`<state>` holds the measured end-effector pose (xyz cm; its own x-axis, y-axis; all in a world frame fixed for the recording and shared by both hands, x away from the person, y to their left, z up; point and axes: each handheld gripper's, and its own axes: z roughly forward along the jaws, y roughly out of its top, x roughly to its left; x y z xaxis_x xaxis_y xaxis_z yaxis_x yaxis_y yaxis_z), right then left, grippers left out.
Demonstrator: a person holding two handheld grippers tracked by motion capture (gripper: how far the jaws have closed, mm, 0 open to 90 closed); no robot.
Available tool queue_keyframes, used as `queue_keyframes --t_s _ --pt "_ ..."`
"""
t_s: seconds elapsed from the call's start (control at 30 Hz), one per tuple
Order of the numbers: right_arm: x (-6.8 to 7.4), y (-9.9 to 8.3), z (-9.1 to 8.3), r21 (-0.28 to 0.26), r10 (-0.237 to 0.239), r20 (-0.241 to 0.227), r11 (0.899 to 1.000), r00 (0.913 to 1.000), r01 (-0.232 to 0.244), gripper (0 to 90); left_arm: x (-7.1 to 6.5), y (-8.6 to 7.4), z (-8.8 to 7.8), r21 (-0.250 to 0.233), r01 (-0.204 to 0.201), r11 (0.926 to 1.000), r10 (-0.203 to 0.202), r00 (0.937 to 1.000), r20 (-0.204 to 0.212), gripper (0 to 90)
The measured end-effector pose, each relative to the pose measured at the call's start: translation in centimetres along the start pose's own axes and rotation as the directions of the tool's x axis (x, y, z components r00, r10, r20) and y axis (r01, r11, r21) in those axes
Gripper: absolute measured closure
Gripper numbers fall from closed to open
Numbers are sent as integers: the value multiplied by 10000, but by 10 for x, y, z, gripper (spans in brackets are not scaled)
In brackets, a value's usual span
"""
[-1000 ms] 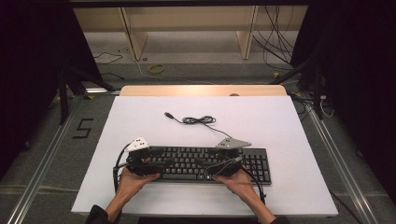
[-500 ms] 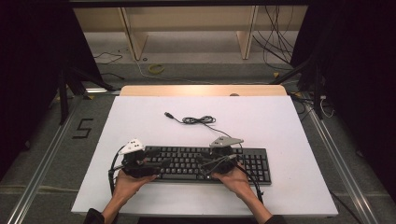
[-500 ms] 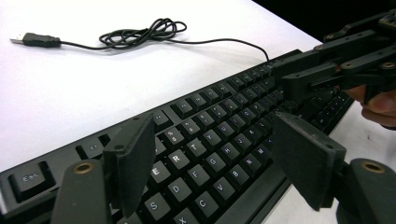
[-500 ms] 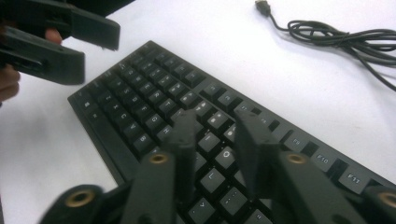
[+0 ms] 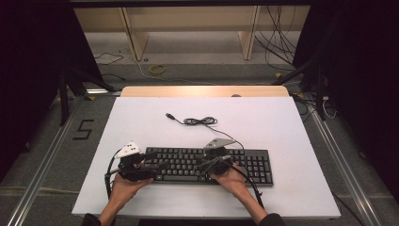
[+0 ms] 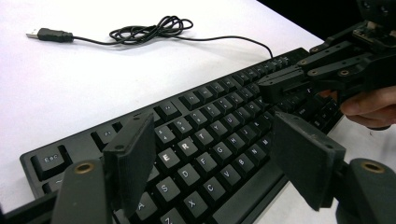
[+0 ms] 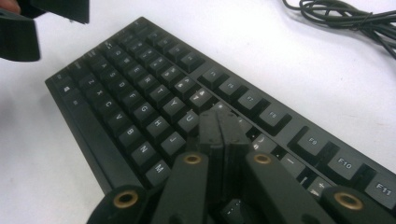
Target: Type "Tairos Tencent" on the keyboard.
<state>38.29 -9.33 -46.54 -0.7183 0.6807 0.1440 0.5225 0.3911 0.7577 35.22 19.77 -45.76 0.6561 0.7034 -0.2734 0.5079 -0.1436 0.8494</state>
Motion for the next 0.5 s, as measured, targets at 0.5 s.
queue_keyframes --t_s 0.5 --pt "-4 -1 8 360 39 370 9993 9993 -53 900 2 -3 -3 155 39 9999 -37 9999 -121 315"
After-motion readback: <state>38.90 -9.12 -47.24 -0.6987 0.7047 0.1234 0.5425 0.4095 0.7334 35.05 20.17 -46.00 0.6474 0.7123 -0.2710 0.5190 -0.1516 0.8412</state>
